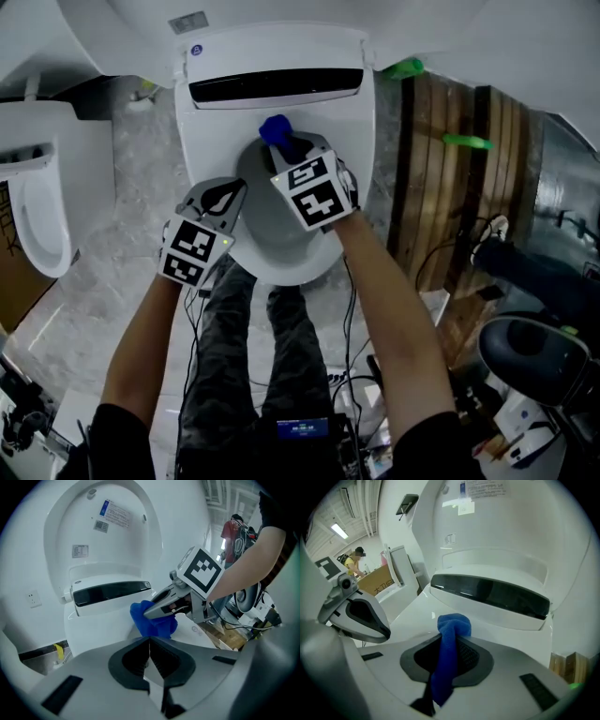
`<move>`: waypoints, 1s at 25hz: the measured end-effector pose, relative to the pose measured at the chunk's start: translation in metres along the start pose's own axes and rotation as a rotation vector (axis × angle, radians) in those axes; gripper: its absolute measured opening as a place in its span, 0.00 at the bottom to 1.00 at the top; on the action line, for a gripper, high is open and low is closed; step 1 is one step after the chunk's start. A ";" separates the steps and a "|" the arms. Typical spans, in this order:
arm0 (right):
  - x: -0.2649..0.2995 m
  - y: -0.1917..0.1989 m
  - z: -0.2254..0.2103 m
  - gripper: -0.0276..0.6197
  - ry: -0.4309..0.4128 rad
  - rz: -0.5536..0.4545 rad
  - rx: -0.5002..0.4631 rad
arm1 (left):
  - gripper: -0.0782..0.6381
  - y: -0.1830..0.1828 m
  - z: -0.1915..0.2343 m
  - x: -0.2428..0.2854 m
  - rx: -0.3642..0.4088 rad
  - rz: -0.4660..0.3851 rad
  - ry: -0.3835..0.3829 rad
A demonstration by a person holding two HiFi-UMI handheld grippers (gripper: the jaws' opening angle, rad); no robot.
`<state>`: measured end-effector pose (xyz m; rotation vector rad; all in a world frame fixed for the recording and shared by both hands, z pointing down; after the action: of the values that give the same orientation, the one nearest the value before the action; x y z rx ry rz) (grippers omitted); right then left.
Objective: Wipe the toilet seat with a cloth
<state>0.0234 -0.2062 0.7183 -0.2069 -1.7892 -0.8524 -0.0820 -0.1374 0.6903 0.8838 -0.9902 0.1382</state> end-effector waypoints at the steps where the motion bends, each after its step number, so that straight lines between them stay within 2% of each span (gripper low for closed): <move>1: -0.006 0.003 0.002 0.14 -0.005 -0.012 0.006 | 0.13 0.002 -0.004 -0.002 0.000 -0.001 -0.004; 5: -0.032 0.018 0.011 0.14 -0.021 -0.049 0.027 | 0.13 0.009 -0.028 -0.009 0.007 0.001 -0.007; 11: -0.073 0.057 0.021 0.14 -0.064 -0.066 0.016 | 0.13 0.023 -0.086 -0.017 0.056 -0.006 0.070; 15: -0.091 0.088 0.022 0.14 -0.060 -0.086 0.022 | 0.13 0.040 -0.117 -0.017 0.079 0.011 0.076; 16: -0.094 0.096 0.023 0.14 -0.058 -0.092 0.024 | 0.14 0.046 -0.125 -0.016 0.092 0.025 0.081; 18: -0.102 0.110 0.027 0.14 -0.060 -0.100 0.023 | 0.26 0.059 -0.144 -0.012 0.124 0.071 0.109; 21: -0.114 0.130 0.033 0.14 -0.066 -0.109 0.022 | 0.35 0.083 -0.175 -0.003 0.222 0.167 0.137; 25: -0.129 0.153 0.041 0.14 -0.069 -0.115 0.036 | 0.46 0.119 -0.212 0.011 0.458 0.305 0.120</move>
<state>0.1228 -0.0351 0.6671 -0.1118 -1.8941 -0.9031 0.0093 0.0865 0.7175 1.1195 -0.9922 0.6910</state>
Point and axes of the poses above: the fingertips, and each gripper's own axes: x forward along the fingers, z to its left, y out of its underside, the point moved 5 cm from there along -x, backward along the fingers, and after that the axes turned 8 degrees about z, right-handed, at the moved point
